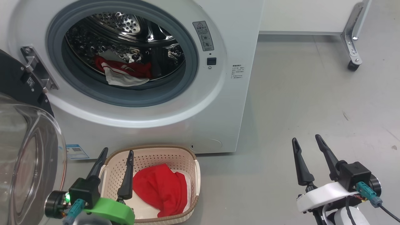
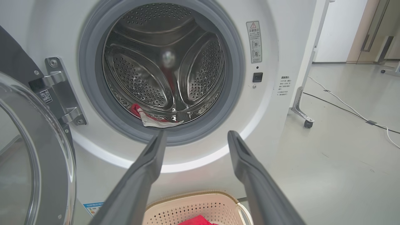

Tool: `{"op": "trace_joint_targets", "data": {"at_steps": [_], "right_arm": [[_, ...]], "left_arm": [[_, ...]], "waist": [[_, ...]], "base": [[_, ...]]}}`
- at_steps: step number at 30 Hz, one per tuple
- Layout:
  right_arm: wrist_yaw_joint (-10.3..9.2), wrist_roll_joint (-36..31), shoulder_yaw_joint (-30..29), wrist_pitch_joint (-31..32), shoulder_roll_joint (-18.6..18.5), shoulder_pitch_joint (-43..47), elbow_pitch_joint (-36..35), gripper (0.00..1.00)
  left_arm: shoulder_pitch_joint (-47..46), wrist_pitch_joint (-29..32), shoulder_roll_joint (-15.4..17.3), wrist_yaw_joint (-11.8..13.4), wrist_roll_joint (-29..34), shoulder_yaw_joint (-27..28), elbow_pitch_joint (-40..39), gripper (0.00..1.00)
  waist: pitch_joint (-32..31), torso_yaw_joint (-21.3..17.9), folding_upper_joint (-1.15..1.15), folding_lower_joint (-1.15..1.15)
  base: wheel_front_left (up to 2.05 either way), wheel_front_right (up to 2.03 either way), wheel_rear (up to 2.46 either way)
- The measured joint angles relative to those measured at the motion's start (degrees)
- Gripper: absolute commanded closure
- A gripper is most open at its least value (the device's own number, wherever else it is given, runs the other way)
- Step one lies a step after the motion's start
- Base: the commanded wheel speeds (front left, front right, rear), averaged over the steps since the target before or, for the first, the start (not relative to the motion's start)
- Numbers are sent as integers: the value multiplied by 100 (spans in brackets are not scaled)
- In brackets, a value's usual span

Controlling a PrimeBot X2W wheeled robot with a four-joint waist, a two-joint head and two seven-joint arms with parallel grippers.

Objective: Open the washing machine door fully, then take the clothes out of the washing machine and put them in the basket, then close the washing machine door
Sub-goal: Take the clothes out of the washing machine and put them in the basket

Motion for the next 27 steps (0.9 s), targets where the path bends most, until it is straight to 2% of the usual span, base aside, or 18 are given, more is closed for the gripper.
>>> {"op": "trace_joint_targets", "data": {"at_steps": [16, 27], "right_arm": [[1, -102, 29, 0, 1, -2, -127, 0], [20, -190, 68, 0, 1, -148, -365, 0]], "left_arm": [[166, 237, 14, 137, 11, -8, -465, 0], [61, 549, 77, 272, 152, 12, -492, 0]], "waist": [[147, -48, 0, 0], [595, -175, 0, 0]], "base": [[0, 0, 0], [0, 0, 0]]}}
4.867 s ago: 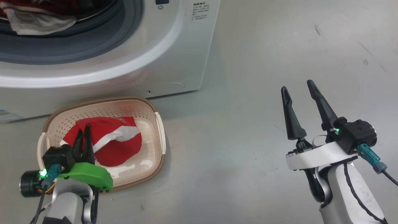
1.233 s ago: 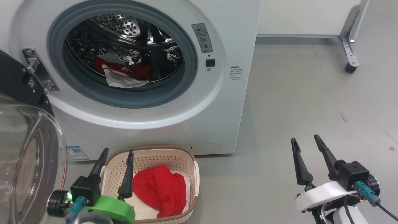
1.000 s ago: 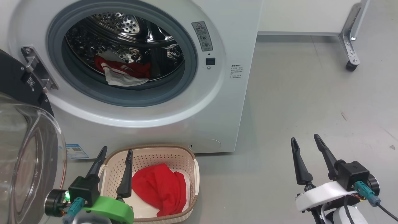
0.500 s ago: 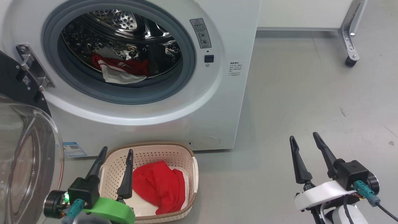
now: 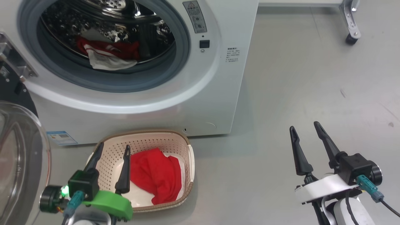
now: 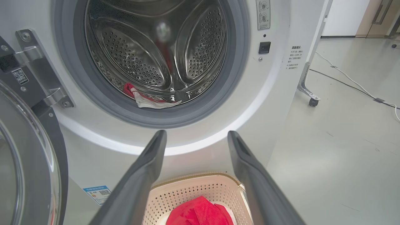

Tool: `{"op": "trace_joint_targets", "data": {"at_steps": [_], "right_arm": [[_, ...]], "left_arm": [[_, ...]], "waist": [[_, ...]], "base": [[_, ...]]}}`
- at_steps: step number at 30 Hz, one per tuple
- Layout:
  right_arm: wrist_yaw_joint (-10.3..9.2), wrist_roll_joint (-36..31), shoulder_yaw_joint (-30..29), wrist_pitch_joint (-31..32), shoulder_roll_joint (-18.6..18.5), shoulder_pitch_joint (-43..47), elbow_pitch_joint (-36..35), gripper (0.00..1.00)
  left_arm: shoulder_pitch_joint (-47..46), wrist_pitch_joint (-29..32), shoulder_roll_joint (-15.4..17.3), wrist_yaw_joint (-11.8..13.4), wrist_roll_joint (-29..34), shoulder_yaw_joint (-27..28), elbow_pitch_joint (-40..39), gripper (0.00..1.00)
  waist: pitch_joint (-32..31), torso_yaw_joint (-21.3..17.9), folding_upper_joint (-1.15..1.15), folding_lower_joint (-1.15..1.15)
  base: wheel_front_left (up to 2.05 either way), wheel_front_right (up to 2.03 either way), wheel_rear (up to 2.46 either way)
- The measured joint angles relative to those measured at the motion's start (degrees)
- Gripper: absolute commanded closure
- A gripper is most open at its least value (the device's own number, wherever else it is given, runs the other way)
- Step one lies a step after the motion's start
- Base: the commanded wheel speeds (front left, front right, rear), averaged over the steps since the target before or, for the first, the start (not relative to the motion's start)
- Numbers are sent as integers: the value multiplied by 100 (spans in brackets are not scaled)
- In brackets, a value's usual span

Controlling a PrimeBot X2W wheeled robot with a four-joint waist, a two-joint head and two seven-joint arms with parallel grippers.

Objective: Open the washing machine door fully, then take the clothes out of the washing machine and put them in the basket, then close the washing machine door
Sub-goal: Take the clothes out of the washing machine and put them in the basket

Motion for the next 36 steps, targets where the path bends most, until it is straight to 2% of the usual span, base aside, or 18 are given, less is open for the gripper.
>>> {"op": "trace_joint_targets", "data": {"at_steps": [11, 18, 27, 36], "right_arm": [[-2, 9, -1, 0, -1, -242, -245, 0], [-27, 167, 100, 0, -2, -455, -382, 0], [-80, 632, 420, 0, -3, -811, -510, 0], [-235, 1093, 580, 0, -5, -1245, -714, 0]], "left_arm": [[-945, 238, 36, 31, 108, 54, 303, 0], [-1759, 464, 187, 94, 111, 357, 692, 0], [-2938, 1053, 775, 123, 312, 554, 1161, 0], [-4213, 1783, 1308, 123, 508, 776, 1360, 0]], "waist": [[749, -202, 0, 0], [1271, -394, 0, 0], [1948, -713, 0, 0], [2640, -1072, 0, 1]], "base": [[0, 0, 0], [0, 0, 0], [0, 0, 0], [0, 0, 0]]}}
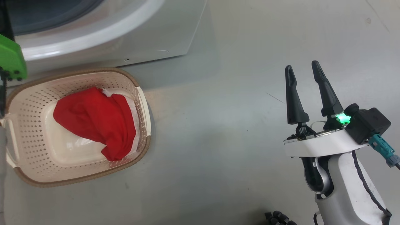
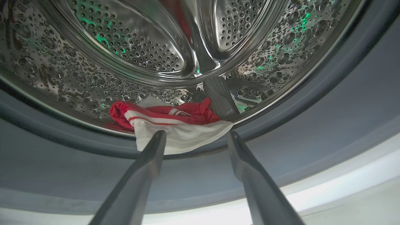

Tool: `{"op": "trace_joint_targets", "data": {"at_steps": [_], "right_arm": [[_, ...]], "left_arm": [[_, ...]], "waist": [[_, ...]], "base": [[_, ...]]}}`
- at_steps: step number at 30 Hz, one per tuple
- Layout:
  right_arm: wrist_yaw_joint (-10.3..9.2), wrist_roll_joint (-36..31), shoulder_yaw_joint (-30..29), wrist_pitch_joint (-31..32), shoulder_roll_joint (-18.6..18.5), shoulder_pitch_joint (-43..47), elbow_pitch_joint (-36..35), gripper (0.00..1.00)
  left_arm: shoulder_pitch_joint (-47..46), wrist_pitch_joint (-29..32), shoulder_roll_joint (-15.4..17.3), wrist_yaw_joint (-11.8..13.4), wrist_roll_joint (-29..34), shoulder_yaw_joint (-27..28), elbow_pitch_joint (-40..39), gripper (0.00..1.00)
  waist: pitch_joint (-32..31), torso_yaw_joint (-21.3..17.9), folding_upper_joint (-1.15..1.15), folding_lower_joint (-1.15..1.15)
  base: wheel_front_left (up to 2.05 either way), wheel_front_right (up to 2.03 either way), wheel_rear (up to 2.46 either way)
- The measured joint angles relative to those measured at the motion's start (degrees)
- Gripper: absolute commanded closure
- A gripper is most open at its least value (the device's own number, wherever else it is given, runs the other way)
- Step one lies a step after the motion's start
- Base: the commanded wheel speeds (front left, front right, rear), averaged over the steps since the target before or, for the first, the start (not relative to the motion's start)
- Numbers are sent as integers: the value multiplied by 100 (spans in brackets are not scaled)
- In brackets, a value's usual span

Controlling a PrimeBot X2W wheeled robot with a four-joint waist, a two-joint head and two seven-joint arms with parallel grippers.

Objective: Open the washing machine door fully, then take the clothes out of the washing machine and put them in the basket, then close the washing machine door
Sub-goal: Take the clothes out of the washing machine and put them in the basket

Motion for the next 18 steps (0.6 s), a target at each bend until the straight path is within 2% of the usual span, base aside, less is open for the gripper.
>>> {"op": "trace_joint_targets", "data": {"at_steps": [6, 12, 18], "right_arm": [[-99, 167, 104, 0, 0, -370, -76, 0], [-242, 360, 68, 0, 1, -470, -71, 0], [-250, 375, 120, 0, 2, -508, -37, 0]], "left_arm": [[-805, 360, 401, -30, 110, 63, 144, 0], [-1284, 591, 482, -101, 132, 91, 453, 0], [-1646, 869, 767, -152, 170, 152, 709, 0]], "waist": [[462, -232, 0, 0], [810, -444, 0, 0], [981, -586, 0, 0]], "base": [[0, 0, 0], [0, 0, 0], [0, 0, 0]]}}
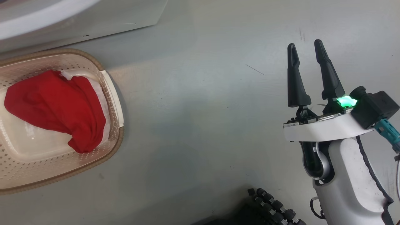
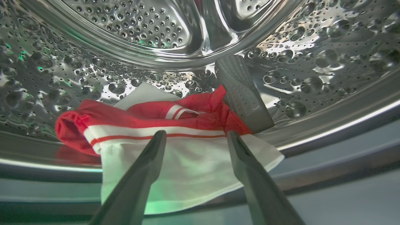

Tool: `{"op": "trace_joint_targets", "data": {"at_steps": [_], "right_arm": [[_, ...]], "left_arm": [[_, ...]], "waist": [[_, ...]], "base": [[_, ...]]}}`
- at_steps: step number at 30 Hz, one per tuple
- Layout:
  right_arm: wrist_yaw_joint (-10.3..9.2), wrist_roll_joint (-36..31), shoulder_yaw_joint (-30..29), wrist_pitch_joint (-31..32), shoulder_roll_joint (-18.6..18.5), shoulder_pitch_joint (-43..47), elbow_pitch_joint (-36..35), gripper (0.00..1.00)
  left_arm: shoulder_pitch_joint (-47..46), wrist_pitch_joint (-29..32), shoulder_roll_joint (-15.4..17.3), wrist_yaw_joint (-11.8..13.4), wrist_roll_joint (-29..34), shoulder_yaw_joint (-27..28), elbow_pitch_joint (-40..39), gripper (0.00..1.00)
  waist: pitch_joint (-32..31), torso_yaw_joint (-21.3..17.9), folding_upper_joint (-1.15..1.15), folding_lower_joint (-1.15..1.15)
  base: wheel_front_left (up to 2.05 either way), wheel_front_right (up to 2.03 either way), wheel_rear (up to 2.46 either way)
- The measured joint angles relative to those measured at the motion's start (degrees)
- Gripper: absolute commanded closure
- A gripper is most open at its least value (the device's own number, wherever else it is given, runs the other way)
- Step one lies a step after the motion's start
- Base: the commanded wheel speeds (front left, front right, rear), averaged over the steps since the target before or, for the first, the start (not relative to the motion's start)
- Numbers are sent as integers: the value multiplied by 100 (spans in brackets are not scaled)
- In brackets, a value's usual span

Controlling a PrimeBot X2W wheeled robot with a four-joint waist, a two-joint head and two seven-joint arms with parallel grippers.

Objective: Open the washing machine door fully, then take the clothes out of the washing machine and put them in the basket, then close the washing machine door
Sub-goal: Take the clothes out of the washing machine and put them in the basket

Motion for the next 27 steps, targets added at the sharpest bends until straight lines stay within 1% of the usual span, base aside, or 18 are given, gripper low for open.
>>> {"op": "trace_joint_targets", "data": {"at_steps": [5, 7, 8, 12, 16, 17, 18, 19, 20, 27], "right_arm": [[-4, 0, 2, 0, 0, -49, 27, 0], [-10, 0, 13, 0, 0, -82, 26, 0], [-45, 0, 18, 0, 0, -86, 27, 0], [-45, 0, 38, 0, 0, -94, 42, 0], [-45, 0, 81, 0, 0, -122, 53, 0], [-45, 0, 86, 0, 0, -130, 56, 0], [-46, 1, 87, 0, 0, -136, 56, 0], [-46, 8, 87, 0, 0, -136, 58, 0], [-46, 8, 87, 0, 0, -136, 64, 0], [-47, 8, 88, 0, 0, -167, 101, 0]], "left_arm": [[-201, 268, 123, -58, 78, -21, 141, 0], [-273, 480, 183, -87, 123, -54, 225, 0], [-302, 592, 200, -101, 135, -54, 281, 0], [-405, 1025, 209, -154, 135, -85, 490, 0], [-560, 1305, 209, -183, 120, -96, 593, 0], [-586, 1383, 209, -185, 105, -91, 613, 5], [-615, 1440, 209, -186, 85, -92, 625, 45], [-644, 1483, 209, -196, 75, -92, 638, 76], [-664, 1511, 209, -201, 75, -93, 651, 100], [-733, 1523, 209, -236, 78, -178, 656, 100]], "waist": [[32, -29, 0, 0], [33, -29, 0, 0], [33, -28, 0, 0], [31, -24, 0, -1], [32, -27, 0, -1], [32, -30, 0, -1], [32, -33, 0, -1], [33, -38, 0, -1], [35, -42, 0, -1], [41, -61, 0, -1]], "base": [[0, 0, 0], [0, 0, 0], [0, 0, 0], [0, 0, 0], [0, 0, 0], [0, 0, 0], [0, 0, 0], [0, 0, 0], [0, 0, 0], [0, 0, 0]]}}
